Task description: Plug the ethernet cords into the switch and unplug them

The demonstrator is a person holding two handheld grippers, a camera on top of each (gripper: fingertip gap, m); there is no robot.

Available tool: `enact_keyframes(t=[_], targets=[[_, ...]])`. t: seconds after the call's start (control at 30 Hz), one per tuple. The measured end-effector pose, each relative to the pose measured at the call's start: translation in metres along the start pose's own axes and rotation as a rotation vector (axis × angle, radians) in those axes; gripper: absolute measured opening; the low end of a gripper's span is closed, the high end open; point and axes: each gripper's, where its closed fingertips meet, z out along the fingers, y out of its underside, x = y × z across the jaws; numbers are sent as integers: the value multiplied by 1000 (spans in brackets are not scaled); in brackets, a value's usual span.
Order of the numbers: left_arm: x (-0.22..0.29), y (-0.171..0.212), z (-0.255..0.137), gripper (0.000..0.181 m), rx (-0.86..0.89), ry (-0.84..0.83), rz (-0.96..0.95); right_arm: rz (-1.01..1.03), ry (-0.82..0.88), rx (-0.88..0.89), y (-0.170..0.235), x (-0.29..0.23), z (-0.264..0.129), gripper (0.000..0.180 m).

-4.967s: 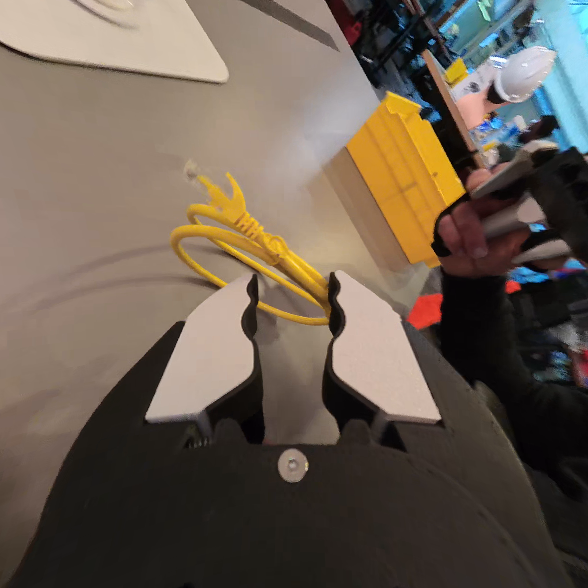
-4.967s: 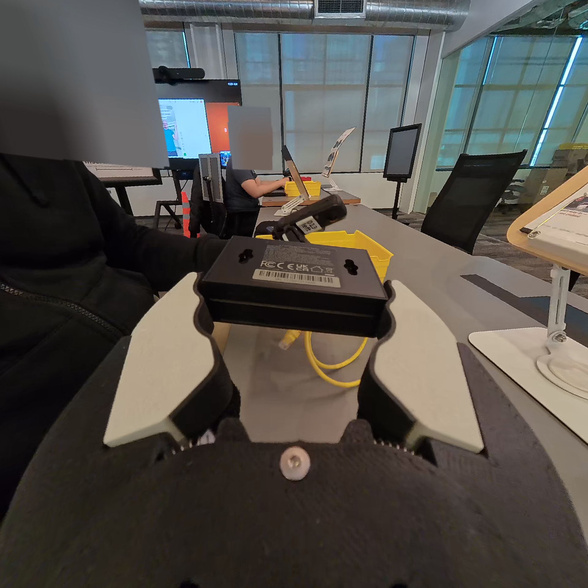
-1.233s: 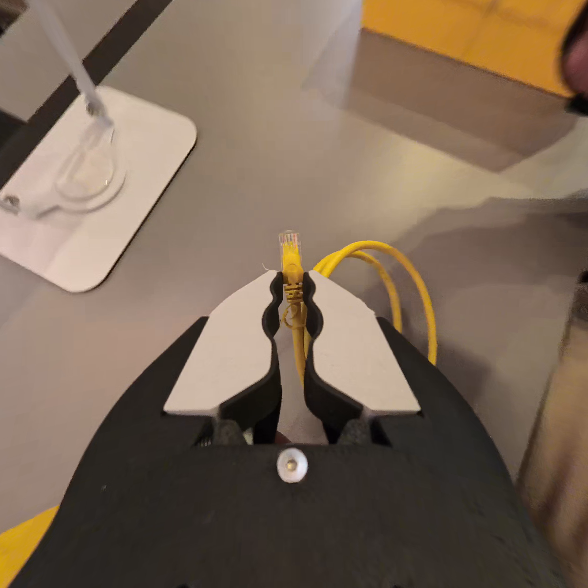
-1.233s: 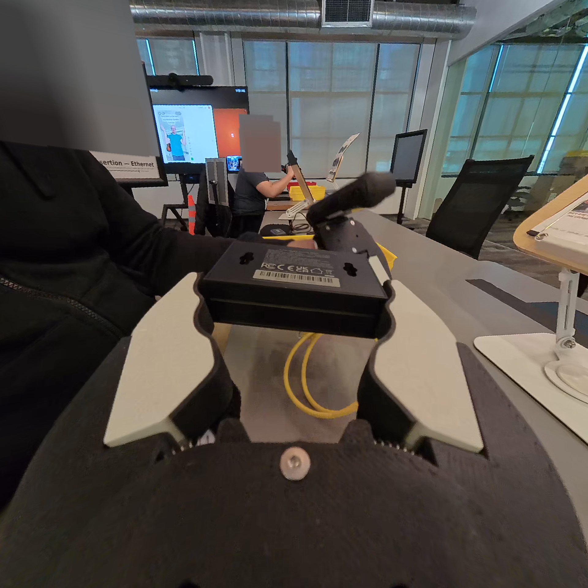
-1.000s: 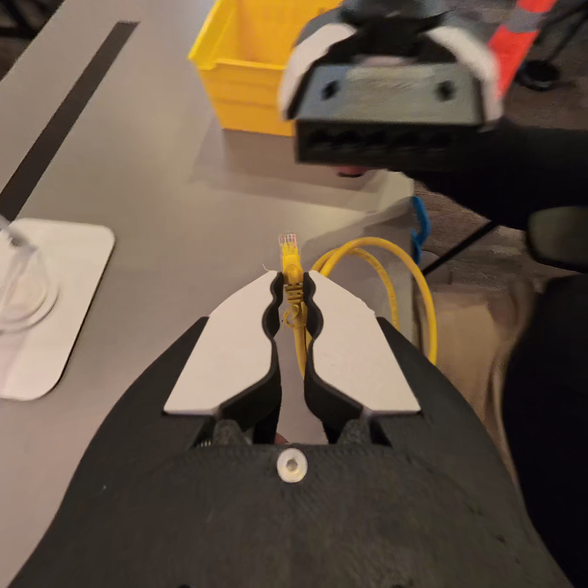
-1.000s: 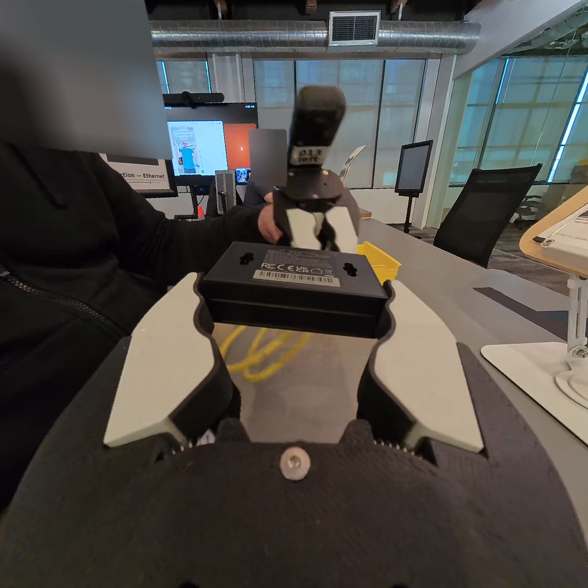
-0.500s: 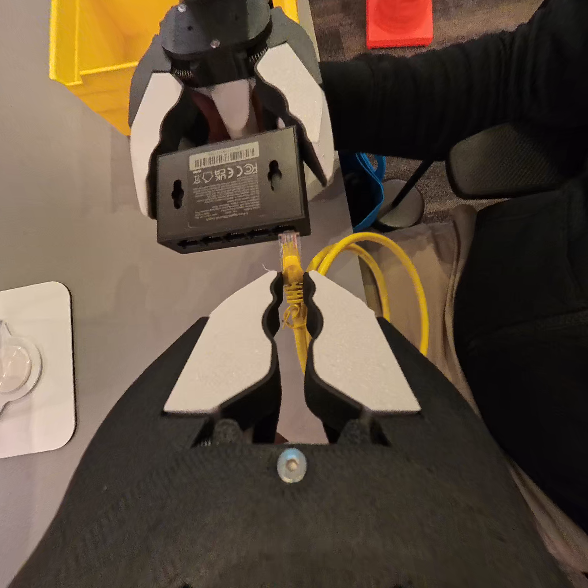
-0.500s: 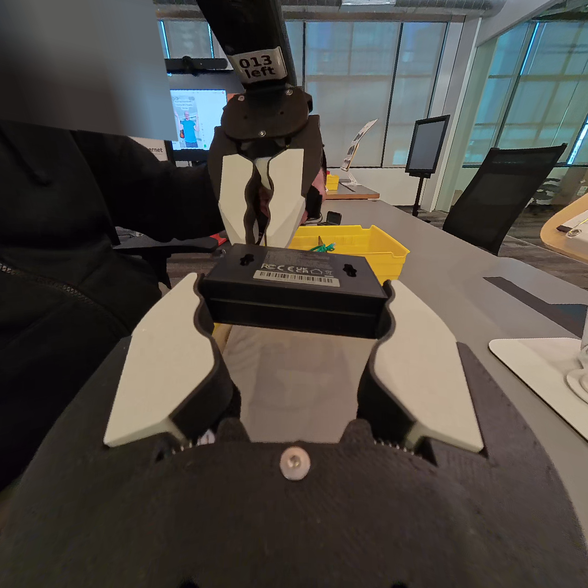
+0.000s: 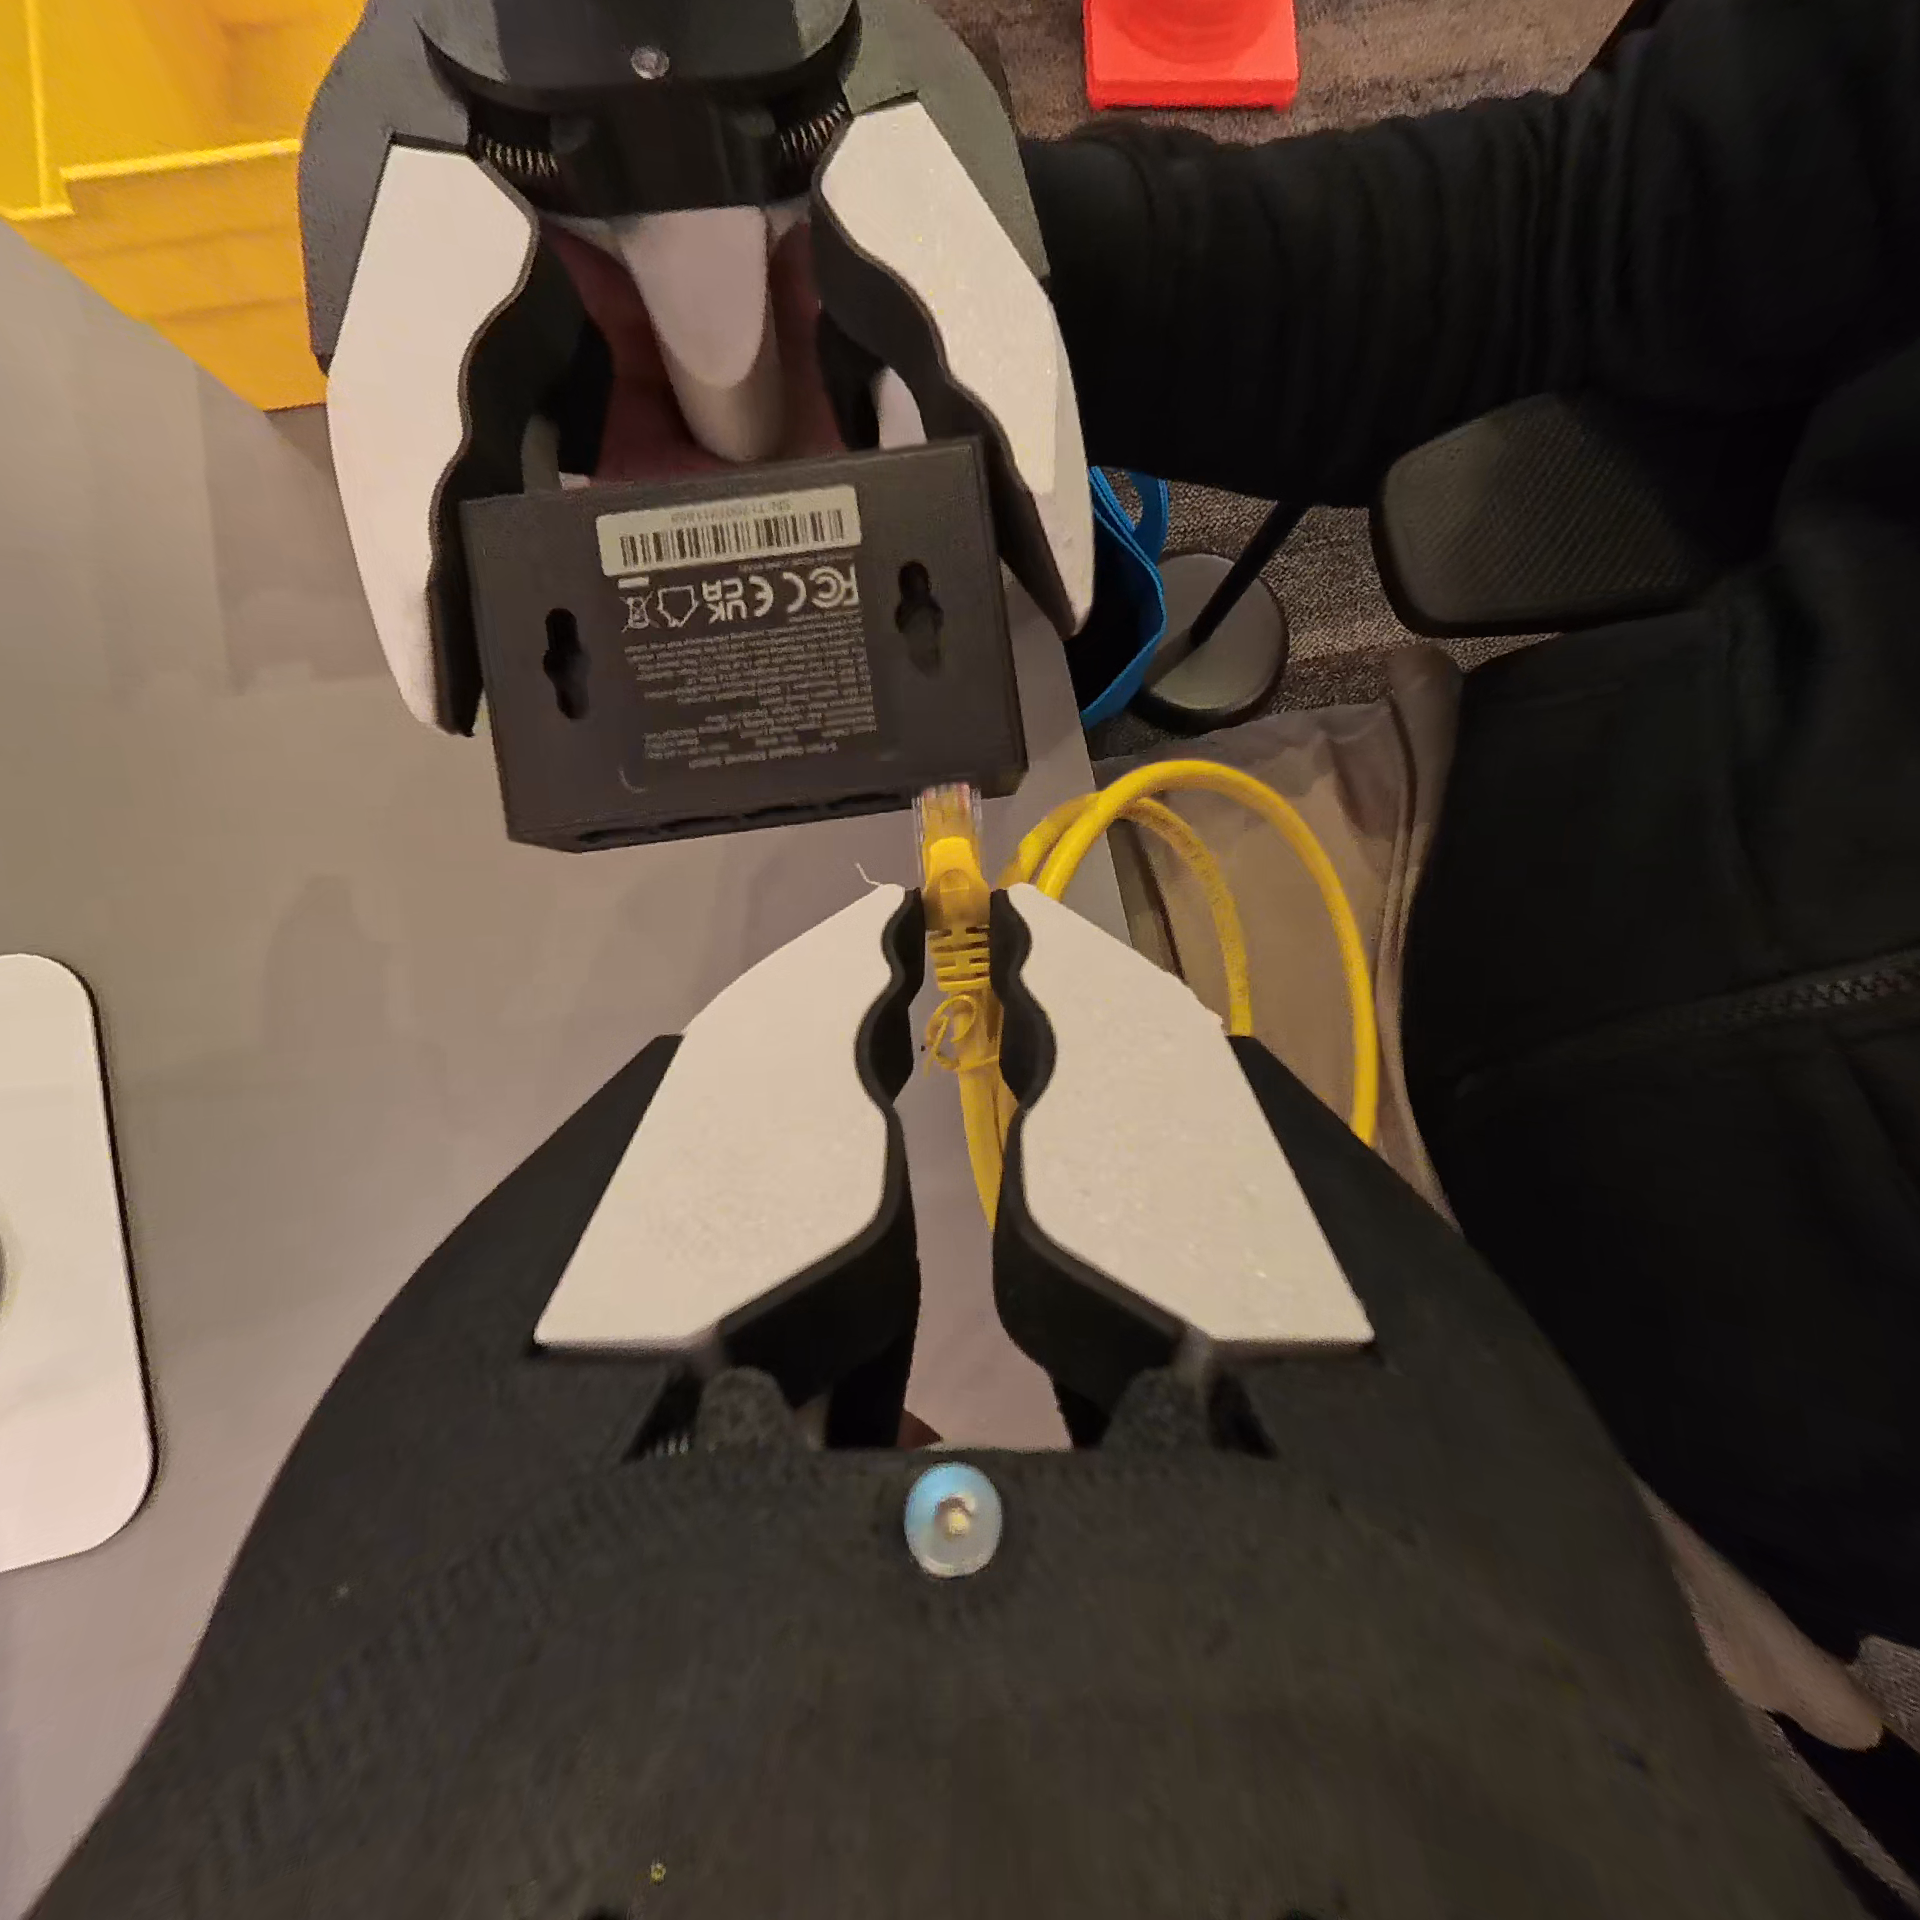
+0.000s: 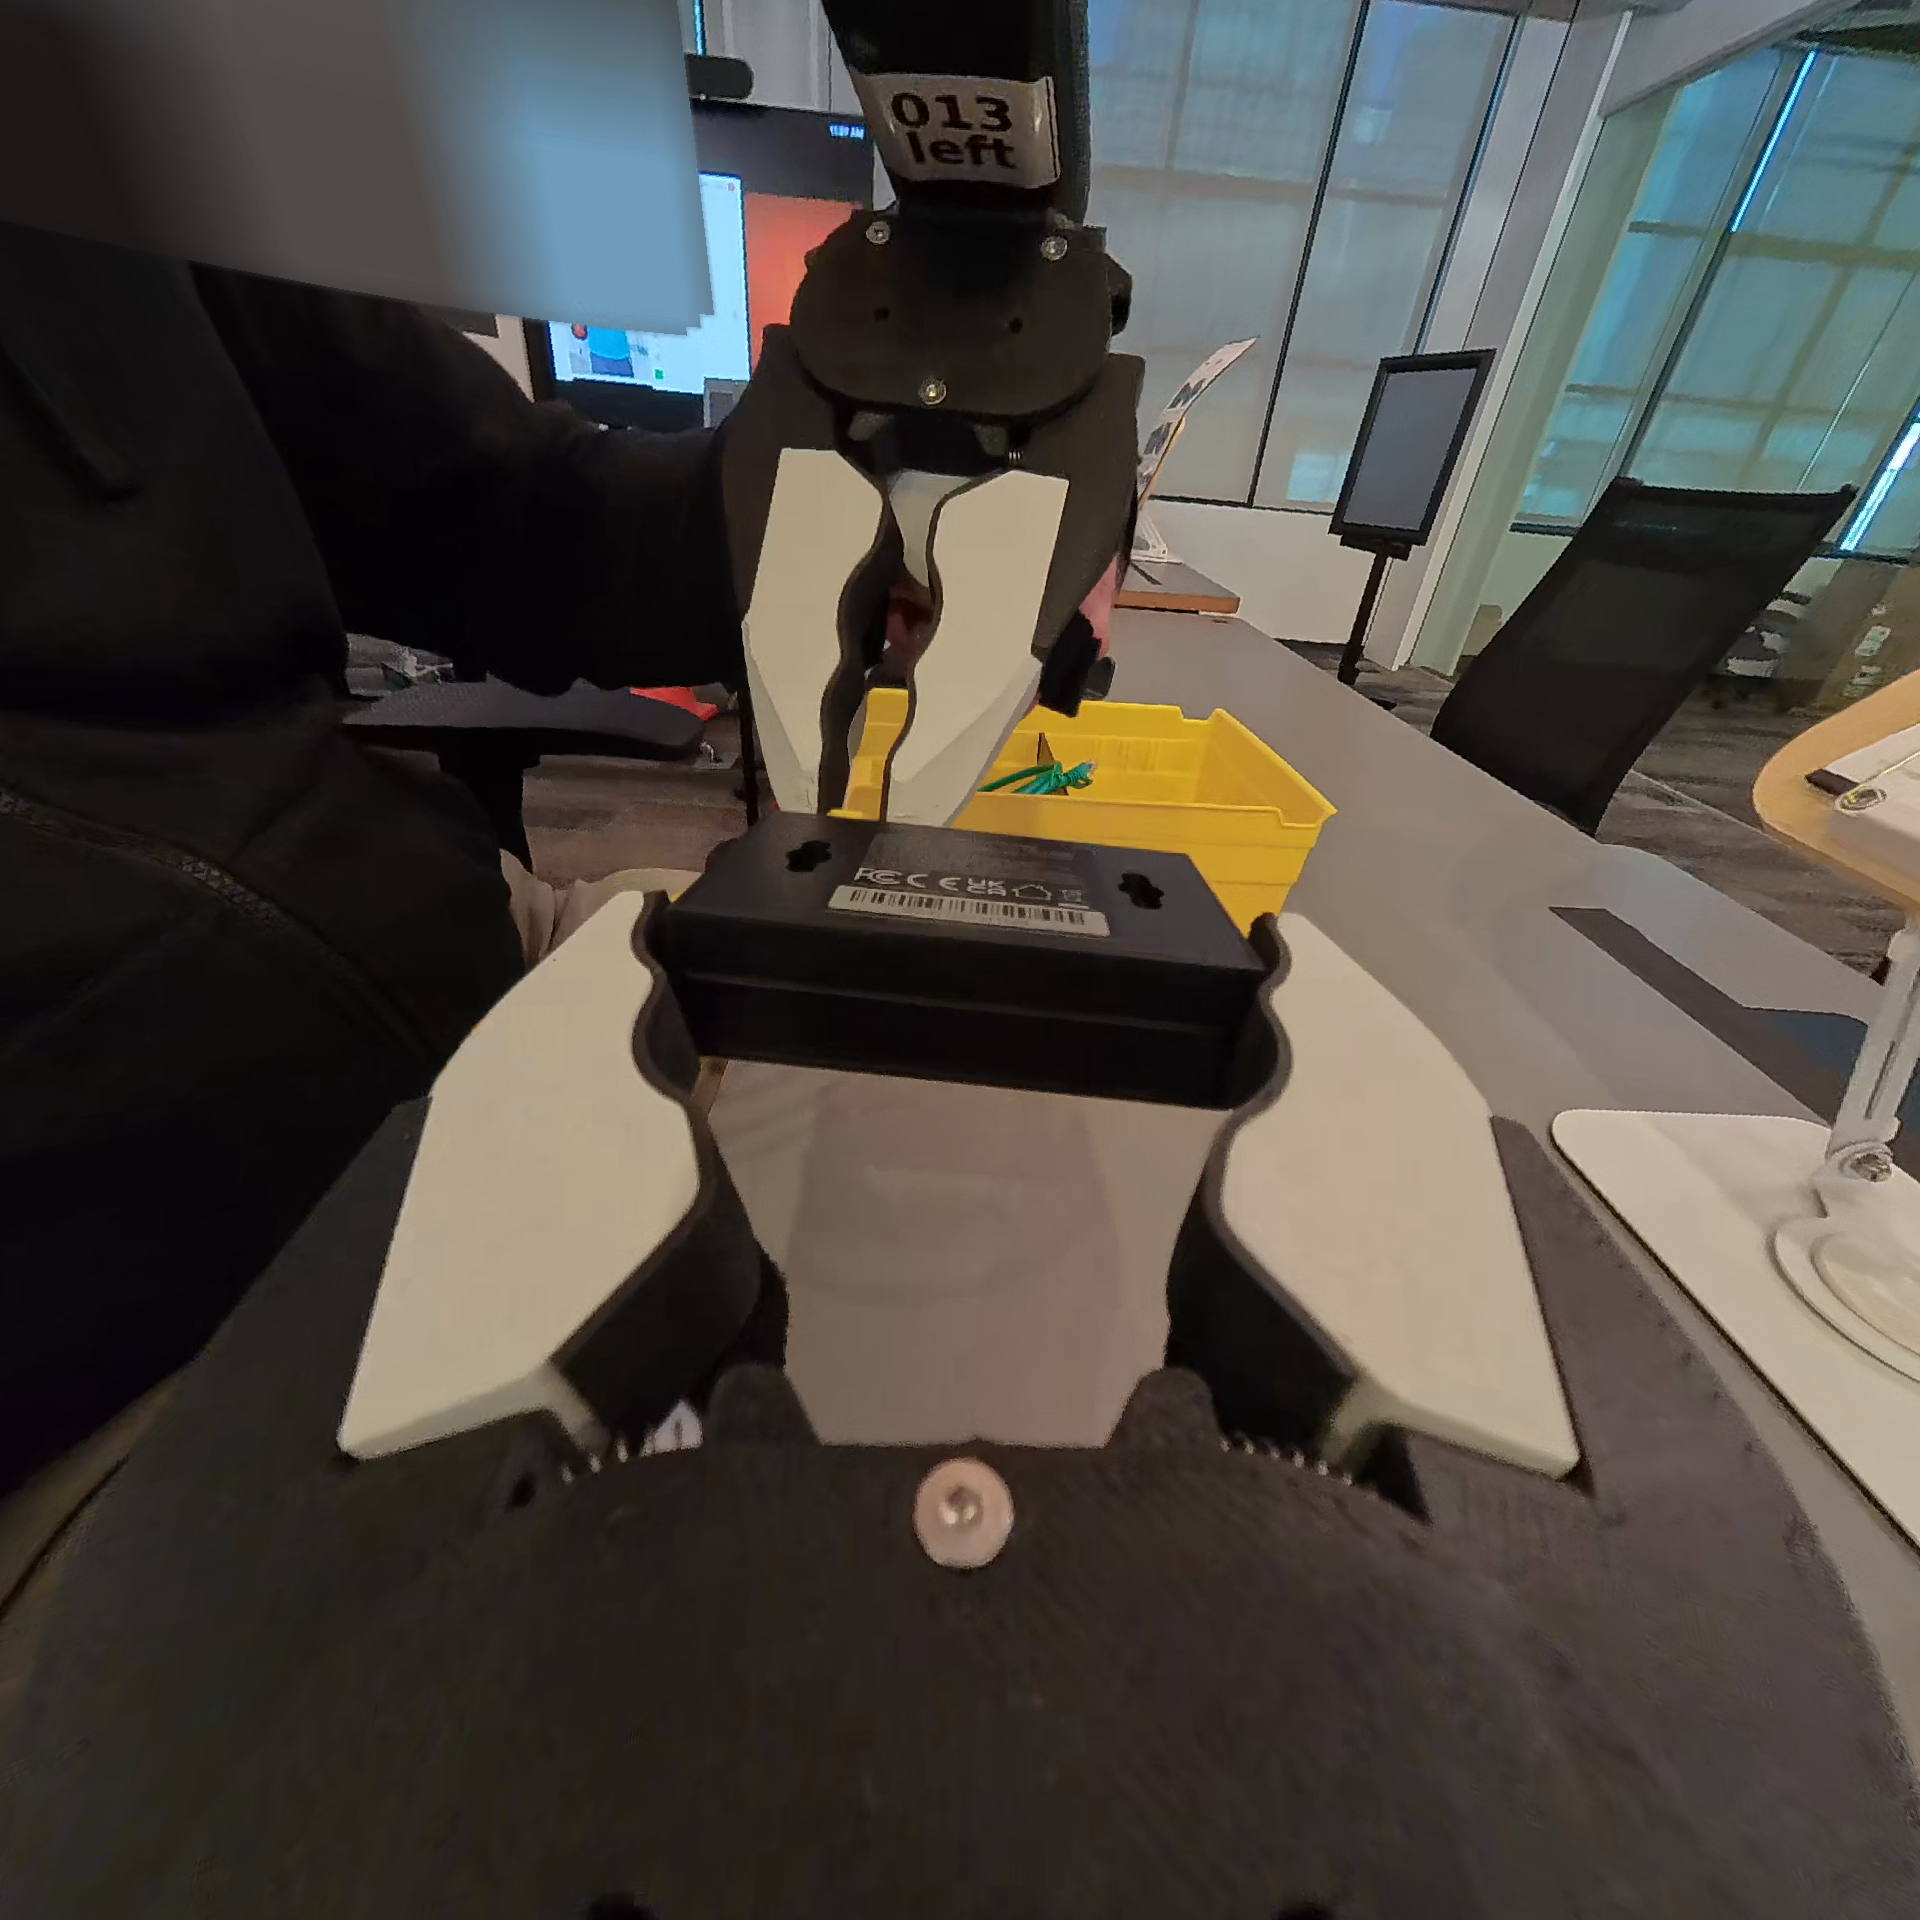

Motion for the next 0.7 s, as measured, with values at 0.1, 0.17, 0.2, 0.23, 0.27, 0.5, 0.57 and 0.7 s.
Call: enact_keyframes(t=[0.1,0.17,0.2,0.23,0.27,0.5,0.57,0.7], targets=[[-1,0,1,12,-19,-6,10,-15,9,-41,3,0,1,102],[-1,-4,-2,11,-4,-9,1,-18,17,-46,2,0,0,102],[-2,-6,-3,11,3,-18,7,-19,22,-47,2,0,-1,102],[-3,-6,-4,11,6,-25,8,-23,33,-52,2,2,-1,102],[-3,-6,-4,11,6,-23,3,-30,41,-61,2,2,-1,102],[-8,-3,-3,11,3,-54,-2,-40,70,-117,5,6,0,102],[-9,-5,-5,11,23,-55,-6,-36,73,-113,3,7,0,102],[-11,-1,0,10,-14,-72,15,-43,79,-157,6,8,1,102]])
